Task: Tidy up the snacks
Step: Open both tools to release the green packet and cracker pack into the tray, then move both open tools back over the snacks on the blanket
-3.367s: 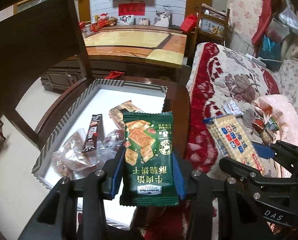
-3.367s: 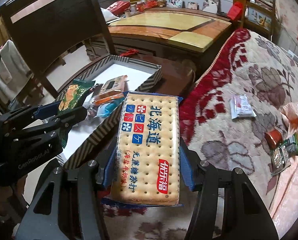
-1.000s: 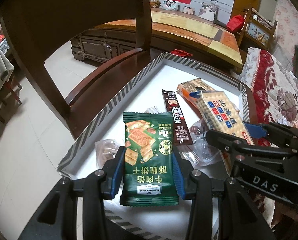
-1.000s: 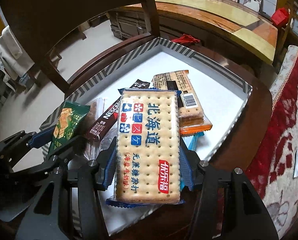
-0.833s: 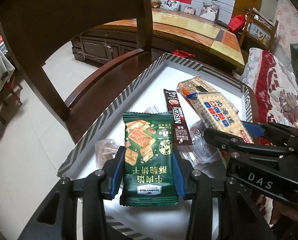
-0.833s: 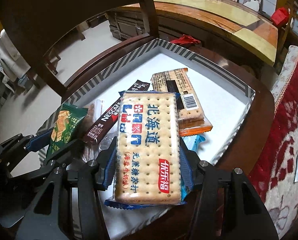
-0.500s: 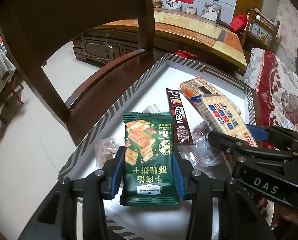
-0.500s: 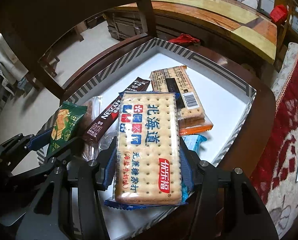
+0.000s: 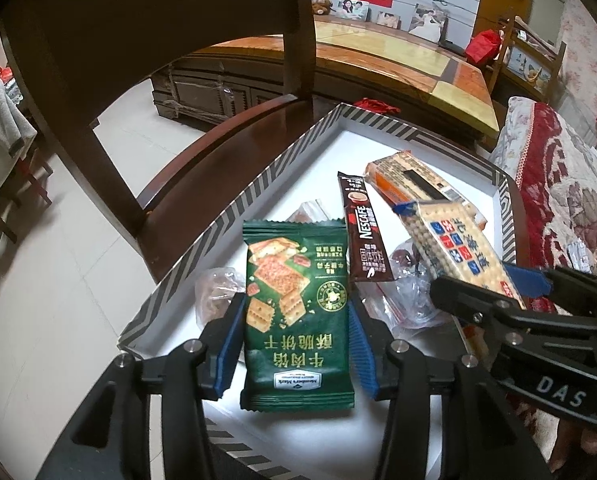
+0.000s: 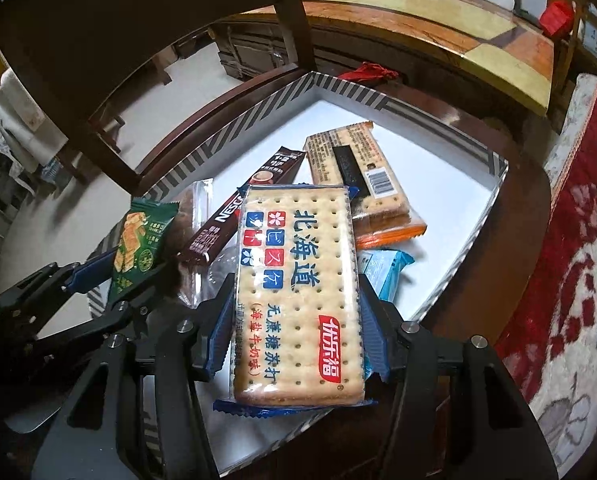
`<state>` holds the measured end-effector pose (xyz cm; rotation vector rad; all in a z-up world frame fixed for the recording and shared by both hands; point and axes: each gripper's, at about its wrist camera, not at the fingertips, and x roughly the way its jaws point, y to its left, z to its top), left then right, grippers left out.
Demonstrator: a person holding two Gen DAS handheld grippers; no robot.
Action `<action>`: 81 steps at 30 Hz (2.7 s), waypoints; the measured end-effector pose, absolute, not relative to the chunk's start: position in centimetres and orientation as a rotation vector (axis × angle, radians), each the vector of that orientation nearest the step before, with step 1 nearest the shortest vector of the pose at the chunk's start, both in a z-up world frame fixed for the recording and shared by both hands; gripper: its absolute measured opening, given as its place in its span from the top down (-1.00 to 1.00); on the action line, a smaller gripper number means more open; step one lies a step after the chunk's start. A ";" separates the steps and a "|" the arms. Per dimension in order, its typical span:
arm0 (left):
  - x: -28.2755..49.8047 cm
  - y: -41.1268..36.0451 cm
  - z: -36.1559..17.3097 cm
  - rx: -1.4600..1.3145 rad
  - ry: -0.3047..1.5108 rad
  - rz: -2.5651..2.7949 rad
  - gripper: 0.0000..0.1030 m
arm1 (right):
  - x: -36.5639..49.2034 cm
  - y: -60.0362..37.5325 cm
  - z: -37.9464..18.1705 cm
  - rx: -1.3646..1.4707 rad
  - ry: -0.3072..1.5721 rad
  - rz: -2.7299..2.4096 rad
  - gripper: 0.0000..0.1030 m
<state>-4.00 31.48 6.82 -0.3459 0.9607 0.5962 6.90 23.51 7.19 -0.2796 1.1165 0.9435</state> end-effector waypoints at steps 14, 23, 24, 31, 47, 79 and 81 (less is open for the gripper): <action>-4.4 31.2 7.0 -0.328 0.959 0.614 -0.37 | 6.7 22.1 7.8 -0.178 1.170 0.955 -0.15; -4.9 30.8 7.1 -0.310 0.958 0.631 -0.40 | 5.6 21.1 8.0 -0.151 1.208 0.983 -0.15; -5.1 30.8 7.2 -0.308 0.956 0.635 -0.41 | 5.3 21.1 7.9 -0.154 1.213 0.991 -0.15; -6.0 30.8 7.5 -0.306 0.951 0.650 -0.44 | 4.1 21.0 7.6 -0.157 1.239 1.035 -0.15; -6.5 29.0 8.5 -0.300 0.917 0.644 -0.62 | 2.7 18.8 9.7 -0.189 1.118 0.987 -0.15; -3.9 18.9 9.9 -0.221 0.925 0.481 -0.71 | 2.8 7.0 11.3 -0.100 1.035 0.790 -0.15; -3.5 18.1 9.9 -0.217 0.928 0.459 -0.71 | 3.0 5.8 11.3 -0.094 1.033 0.771 -0.15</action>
